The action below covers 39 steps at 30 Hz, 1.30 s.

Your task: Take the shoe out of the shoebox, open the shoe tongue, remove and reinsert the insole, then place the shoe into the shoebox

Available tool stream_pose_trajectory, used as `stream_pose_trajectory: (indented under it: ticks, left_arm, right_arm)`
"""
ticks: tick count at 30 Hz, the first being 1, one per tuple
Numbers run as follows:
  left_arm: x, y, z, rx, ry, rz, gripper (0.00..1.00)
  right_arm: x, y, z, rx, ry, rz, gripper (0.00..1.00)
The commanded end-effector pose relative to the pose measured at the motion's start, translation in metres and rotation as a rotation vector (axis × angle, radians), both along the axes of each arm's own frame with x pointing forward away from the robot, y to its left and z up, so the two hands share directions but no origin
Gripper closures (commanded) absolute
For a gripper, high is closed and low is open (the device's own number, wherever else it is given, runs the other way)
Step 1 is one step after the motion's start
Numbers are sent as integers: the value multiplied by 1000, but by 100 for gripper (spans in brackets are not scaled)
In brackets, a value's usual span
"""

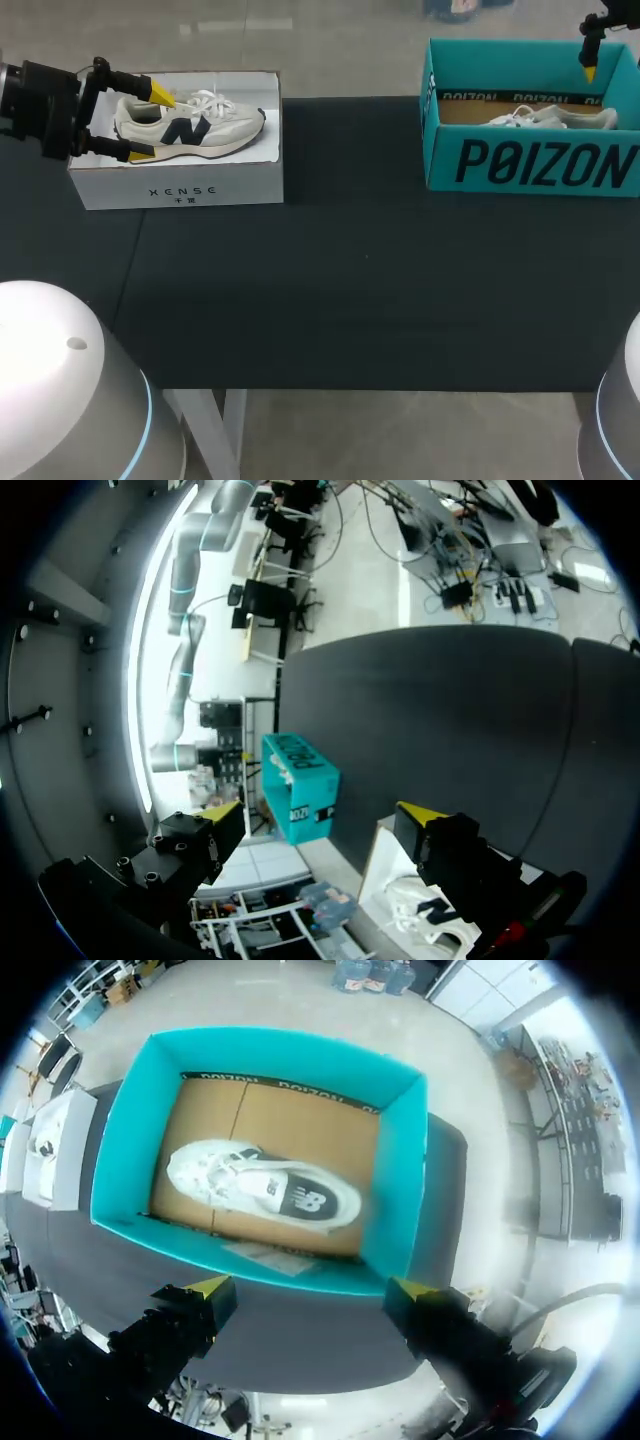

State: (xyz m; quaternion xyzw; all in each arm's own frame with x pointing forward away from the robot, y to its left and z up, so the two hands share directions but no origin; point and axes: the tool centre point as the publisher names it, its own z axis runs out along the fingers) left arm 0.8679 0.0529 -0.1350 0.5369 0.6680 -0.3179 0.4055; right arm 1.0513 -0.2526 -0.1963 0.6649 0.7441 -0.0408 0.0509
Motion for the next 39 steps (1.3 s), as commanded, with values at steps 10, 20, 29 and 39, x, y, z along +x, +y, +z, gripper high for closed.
stream_pose_trajectory:
  ticks: [10, 20, 29, 39]
  left_arm:
    - [51, 29, -2, 396, -140, -32, 0]
    - [115, 77, -23, 692, -82, 87, 0]
    - [134, 83, -29, 739, -69, 180, 0]
    - [134, 83, -29, 739, -69, 180, 0]
  right_arm:
    - [-12, 1, 0, 5, -74, 6, 0]
    - [-12, 1, 0, 5, -74, 6, 0]
    - [-12, 1, 0, 5, -74, 6, 0]
    - [-12, 1, 0, 5, -74, 6, 0]
